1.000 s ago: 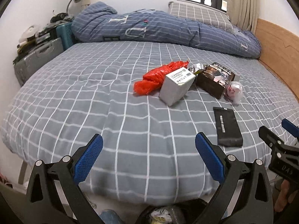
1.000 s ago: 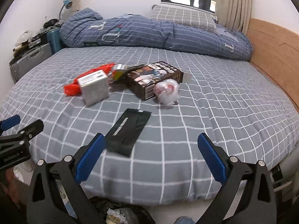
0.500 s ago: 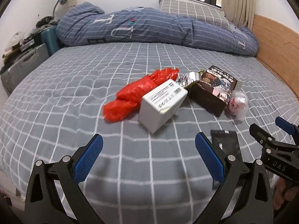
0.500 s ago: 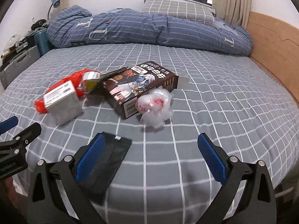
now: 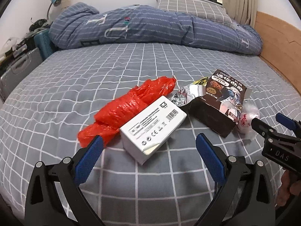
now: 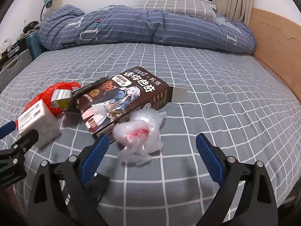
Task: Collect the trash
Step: 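Grasp the white box with the left tool while the right tool grasps the clear plastic bag, then lift the white box and clear bag and carry them toward the bin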
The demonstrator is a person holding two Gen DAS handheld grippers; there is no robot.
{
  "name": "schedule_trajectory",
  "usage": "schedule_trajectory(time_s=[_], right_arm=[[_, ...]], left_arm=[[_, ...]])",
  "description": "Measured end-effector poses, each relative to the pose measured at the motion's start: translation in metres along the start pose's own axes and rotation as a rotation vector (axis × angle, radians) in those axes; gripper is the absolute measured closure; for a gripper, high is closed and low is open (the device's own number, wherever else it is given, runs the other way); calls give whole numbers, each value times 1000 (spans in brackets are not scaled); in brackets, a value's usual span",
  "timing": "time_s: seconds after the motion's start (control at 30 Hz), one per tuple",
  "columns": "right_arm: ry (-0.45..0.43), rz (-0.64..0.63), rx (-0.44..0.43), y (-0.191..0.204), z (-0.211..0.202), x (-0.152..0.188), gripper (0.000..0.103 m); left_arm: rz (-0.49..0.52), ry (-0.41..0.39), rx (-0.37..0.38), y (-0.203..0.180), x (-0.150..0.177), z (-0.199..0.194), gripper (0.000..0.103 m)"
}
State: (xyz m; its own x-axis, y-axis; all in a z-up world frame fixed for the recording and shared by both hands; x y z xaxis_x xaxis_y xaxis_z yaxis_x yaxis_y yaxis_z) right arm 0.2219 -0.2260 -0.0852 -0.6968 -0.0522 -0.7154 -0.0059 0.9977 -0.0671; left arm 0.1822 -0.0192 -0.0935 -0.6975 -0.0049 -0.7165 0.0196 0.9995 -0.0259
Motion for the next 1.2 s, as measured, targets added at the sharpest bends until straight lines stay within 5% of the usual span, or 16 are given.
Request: schedule_trajectory(time_s=[0.53,0.8,1.2], right_arm=[[80,10,-103,11,31,1,41],[78,18,-104,12,31,4,45],[58,8,-99,13,26,2,46]], left_arm=[[8,15,-38,0,-7,28,33],[4,41,-61,0,-2,44,31],[11,38,-56,-1,-1,45,49]])
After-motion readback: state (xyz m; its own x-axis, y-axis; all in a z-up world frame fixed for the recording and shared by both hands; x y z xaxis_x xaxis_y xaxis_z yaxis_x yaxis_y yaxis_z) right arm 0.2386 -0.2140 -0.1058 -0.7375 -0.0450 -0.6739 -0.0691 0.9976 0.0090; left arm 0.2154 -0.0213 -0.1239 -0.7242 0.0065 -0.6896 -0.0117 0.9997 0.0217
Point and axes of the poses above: each gripper's, at about its wrist camera, not at the fingertips, and z roughly the way its jaws point, y to its left, x to its underside, the point moved 3 cm from there along z, roughly the way its jaws point, and after that the axes turned 2 degrees about x, right-handed, at the moved point
